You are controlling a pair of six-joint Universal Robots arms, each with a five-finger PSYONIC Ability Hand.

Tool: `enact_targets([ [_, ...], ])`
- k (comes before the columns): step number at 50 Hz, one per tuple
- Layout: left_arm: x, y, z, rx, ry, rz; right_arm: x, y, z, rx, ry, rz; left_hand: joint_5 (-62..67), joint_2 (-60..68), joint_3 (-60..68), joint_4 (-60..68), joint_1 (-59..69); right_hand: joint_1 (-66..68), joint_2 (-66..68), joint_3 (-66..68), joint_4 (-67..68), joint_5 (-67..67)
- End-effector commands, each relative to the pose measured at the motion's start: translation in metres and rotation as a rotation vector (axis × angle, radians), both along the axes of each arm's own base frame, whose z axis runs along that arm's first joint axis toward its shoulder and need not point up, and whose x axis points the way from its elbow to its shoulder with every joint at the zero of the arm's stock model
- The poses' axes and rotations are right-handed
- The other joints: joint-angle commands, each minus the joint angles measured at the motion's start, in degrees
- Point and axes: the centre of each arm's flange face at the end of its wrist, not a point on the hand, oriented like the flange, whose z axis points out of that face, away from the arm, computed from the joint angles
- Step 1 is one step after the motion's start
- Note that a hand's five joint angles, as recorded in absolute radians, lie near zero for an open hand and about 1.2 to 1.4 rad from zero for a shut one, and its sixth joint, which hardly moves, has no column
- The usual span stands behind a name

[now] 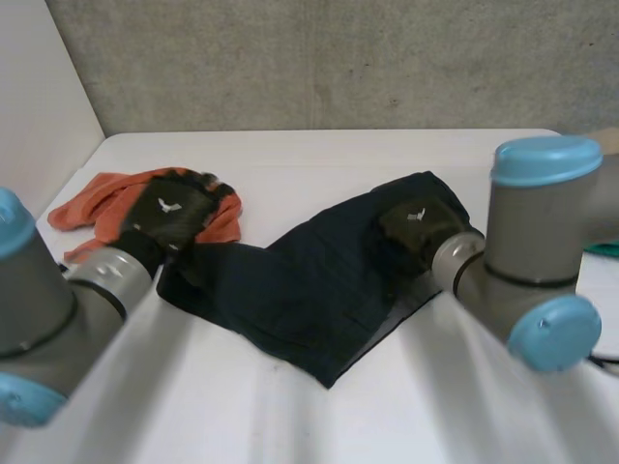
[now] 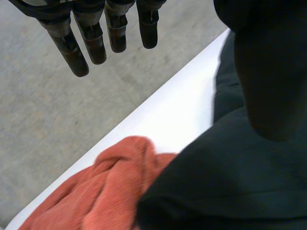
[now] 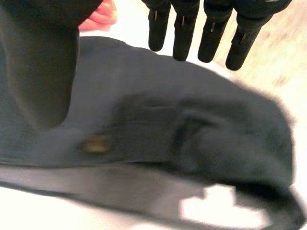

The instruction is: Fold the laundry.

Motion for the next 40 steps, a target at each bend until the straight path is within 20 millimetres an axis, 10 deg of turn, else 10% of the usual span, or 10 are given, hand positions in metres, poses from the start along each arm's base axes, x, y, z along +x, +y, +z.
enact_targets([
  [1,0.035,-0.049,-0.002,0.141,0.006,0.003,0.012,0.08,-0.022,0.253,-0.139,-0.1,-2.19,-1.65,-2.2,-1.67,-2.09,-4.08,-3.93,-2.73,-2.72,-1.28],
  [13,0.049,-0.073,-0.041,0.335,-0.099,-0.043,0.039,0.124,-0.053,0.199,-0.179,-0.043,-1.01,-0.48,-1.02,-0.49,-0.92,-1.89,-1.75,-0.55,-0.53,0.91],
  [33,0.036,-0.092,-0.078,0.341,-0.125,-0.032,0.057,0.114,-0.079,-0.005,-0.133,-0.075,16.31,16.84,16.29,16.83,16.4,12.24,12.38,13.58,13.6,15.03],
  [40,0.036,-0.098,-0.08,0.308,-0.123,-0.006,0.061,0.104,-0.086,-0.023,-0.118,-0.079,39.65,40.18,39.63,40.17,39.74,26.84,26.98,28.18,28.2,29.64],
])
